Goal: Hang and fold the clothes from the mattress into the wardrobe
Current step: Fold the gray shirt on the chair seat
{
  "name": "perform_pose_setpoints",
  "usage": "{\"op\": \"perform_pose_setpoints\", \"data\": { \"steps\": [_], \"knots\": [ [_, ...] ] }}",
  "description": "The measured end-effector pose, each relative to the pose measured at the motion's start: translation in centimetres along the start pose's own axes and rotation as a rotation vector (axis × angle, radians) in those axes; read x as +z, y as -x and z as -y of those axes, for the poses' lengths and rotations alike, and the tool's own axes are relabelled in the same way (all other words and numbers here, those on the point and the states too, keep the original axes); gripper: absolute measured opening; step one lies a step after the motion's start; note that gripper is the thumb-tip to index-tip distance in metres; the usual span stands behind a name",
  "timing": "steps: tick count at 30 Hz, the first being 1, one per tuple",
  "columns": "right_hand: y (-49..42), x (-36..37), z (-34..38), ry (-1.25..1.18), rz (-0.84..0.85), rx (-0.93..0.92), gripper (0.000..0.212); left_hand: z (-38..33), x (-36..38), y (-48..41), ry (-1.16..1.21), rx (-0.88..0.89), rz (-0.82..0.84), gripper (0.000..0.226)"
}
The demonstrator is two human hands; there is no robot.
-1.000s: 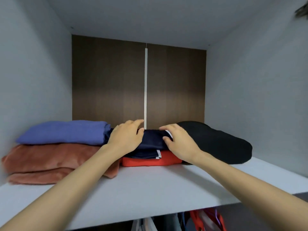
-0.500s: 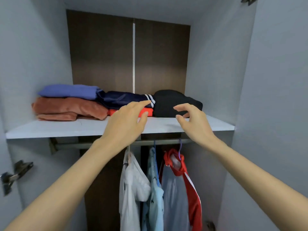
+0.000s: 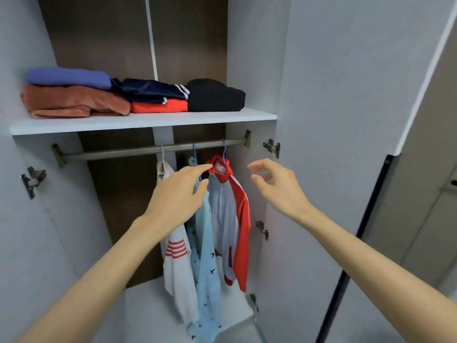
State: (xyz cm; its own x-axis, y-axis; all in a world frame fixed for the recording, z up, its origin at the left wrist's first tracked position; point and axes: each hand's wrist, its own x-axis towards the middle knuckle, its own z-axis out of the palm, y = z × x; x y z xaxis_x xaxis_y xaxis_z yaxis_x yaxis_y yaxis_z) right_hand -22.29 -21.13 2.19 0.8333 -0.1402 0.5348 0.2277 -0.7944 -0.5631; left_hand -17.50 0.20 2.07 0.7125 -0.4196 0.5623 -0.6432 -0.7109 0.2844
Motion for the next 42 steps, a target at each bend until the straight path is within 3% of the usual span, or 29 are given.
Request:
{"op": "perform_pose_setpoints", "data": {
  "steps": [7, 12, 23, 33, 42],
  "knots": [
    [15.9, -3.9, -0.7, 0.051, 0.004, 0.241, 0.025, -7.1, 2.0, 9.5, 0.097, 0.125, 0.234, 0.042],
    [28.0, -8.2, -2.9, 0.227, 0.01, 0.381, 0.029, -14.4, 5.0, 14.6, 0.115, 0.259, 0.335, 0.04],
    [53.9, -21.0, -8.4, 0.558, -0.105, 0.821, 0.031, -37.6, 14.8, 25.1, 0.194, 0.722, 0.667, 0.041],
    [77.2, -32.0, -14.2, 0.545, -0.183, 1.265, 0.031, -59.8, 24.7, 38.3, 0.249, 0.984, 0.933, 0.041],
    [89.8, -35.8, -20.8, 0.373, -0.287, 1.592, 0.03, -70.6, 34.8, 45.9, 0.172, 1.061, 1.165, 0.042]
  ]
}}
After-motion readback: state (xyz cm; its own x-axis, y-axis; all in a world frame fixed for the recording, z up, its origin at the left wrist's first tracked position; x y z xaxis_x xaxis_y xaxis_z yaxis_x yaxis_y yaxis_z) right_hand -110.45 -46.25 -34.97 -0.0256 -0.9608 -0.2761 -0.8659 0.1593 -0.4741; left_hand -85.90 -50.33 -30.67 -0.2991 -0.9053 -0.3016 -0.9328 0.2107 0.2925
